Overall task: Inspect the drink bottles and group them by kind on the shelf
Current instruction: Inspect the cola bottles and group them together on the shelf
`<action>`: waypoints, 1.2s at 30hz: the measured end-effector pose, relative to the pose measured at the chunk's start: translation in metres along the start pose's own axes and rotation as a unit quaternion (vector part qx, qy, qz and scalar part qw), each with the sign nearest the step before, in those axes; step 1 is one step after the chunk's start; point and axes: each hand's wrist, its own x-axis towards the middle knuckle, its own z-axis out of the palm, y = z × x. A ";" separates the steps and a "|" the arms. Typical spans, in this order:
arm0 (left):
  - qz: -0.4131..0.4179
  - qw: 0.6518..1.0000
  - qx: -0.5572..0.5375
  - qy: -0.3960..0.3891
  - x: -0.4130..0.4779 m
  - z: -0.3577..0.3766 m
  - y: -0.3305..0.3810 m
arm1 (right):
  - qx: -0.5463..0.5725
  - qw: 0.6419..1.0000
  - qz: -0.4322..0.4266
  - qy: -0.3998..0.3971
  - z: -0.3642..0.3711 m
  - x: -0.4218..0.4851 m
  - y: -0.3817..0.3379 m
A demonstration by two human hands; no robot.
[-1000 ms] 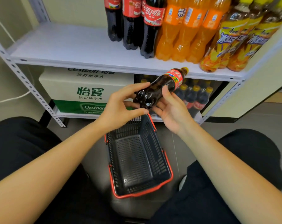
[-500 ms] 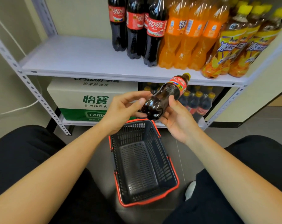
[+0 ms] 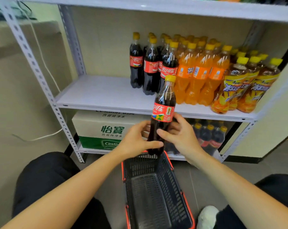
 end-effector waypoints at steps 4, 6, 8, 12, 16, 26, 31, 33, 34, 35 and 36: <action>-0.021 0.999 -0.042 0.029 0.009 -0.032 0.001 | -0.039 0.995 0.007 -0.092 -0.005 0.040 -0.017; -0.021 0.997 -0.040 0.060 0.017 -0.053 -0.001 | -0.130 0.986 -0.023 -0.103 -0.005 0.066 -0.020; -0.025 0.994 -0.027 0.103 0.029 -0.077 -0.003 | -0.201 0.974 -0.041 -0.094 0.002 0.095 -0.017; -0.037 0.981 -0.044 0.186 0.063 -0.132 -0.016 | -0.224 0.972 -0.035 -0.054 0.033 0.155 -0.004; -0.027 0.965 -0.021 0.262 0.103 -0.182 -0.040 | -0.186 0.982 -0.023 -0.007 0.076 0.205 0.015; -0.022 0.947 0.040 0.319 0.190 -0.284 -0.110 | -0.161 0.971 0.012 0.176 0.141 0.297 0.049; -0.017 0.940 0.034 0.339 0.227 -0.317 -0.133 | -0.220 0.938 -0.009 0.267 0.156 0.317 0.066; -0.014 0.939 0.034 0.341 0.240 -0.327 -0.140 | -0.237 0.928 -0.010 0.288 0.158 0.323 0.068; -0.012 0.940 0.035 0.339 0.246 -0.332 -0.143 | -0.243 0.925 -0.009 0.292 0.158 0.326 0.068; -0.009 0.941 0.038 0.336 0.251 -0.336 -0.146 | -0.243 0.924 -0.007 0.294 0.157 0.328 0.068; -0.007 0.942 0.042 0.333 0.256 -0.340 -0.148 | -0.237 0.926 -0.004 0.295 0.156 0.330 0.067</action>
